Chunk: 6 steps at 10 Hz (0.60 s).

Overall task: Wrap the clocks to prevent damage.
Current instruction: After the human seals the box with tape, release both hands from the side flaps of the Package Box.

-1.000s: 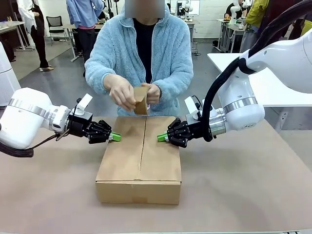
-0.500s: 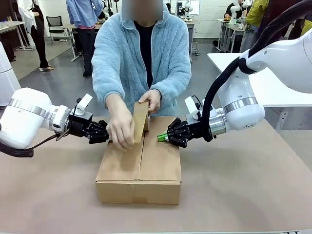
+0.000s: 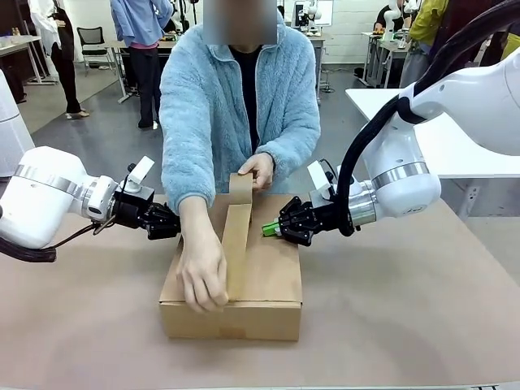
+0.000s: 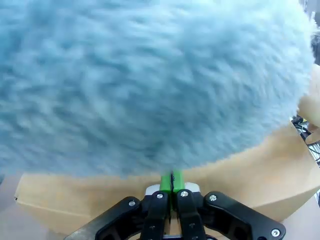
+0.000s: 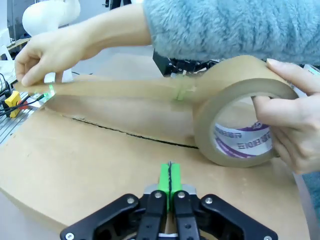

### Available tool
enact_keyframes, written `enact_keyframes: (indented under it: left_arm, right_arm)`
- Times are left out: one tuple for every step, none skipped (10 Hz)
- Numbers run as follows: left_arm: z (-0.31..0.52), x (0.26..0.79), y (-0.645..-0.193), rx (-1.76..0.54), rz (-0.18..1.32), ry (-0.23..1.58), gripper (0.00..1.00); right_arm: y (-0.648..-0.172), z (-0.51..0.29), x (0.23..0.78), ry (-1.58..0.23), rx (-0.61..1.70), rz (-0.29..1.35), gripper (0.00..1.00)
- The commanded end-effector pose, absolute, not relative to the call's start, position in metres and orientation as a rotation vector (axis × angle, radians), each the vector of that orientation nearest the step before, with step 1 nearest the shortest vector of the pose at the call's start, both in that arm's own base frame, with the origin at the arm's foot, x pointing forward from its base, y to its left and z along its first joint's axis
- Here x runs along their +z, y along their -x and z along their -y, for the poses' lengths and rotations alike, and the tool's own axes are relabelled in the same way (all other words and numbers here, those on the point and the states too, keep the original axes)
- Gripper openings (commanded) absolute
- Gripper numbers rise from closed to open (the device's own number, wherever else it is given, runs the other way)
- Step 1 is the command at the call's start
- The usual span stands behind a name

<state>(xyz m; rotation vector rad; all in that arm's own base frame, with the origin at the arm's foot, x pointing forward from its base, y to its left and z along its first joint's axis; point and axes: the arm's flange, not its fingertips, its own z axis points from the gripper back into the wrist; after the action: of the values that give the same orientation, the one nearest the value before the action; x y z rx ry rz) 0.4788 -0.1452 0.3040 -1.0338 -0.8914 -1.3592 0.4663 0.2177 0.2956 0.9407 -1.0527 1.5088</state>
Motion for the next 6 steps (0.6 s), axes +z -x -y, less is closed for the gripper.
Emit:
enact_keyframes:
  left_arm:
    - [0.1461, 0.3003, -0.4786, -1.360, 0.886, 1.027, 0.00]
    - [0.1461, 0.3003, -0.4786, -1.360, 0.886, 1.027, 0.00]
    - [0.1461, 0.3003, -0.4786, -1.360, 0.886, 1.027, 0.00]
    - [0.1461, 0.3003, -0.4786, -1.360, 0.886, 1.027, 0.00]
    - [0.1461, 0.3003, -0.4786, -1.360, 0.886, 1.027, 0.00]
    - [0.1461, 0.3003, -0.4786, -1.360, 0.886, 1.027, 0.00]
  right_arm:
    - [-0.4658, -0.2175, 0.2896, -0.934, 1.503, 1.039, 0.01]
    - [-0.4658, -0.2175, 0.2896, -0.934, 1.503, 1.039, 0.01]
    - [-0.4658, -0.2175, 0.2896, -0.934, 1.503, 1.039, 0.01]
    - [-0.4658, -0.2175, 0.2896, -0.934, 1.503, 1.039, 0.01]
    - [-0.4658, -0.2175, 0.2896, -0.934, 1.503, 1.039, 0.01]
    - [-0.4658, -0.2175, 0.2896, -0.934, 1.503, 1.039, 0.01]
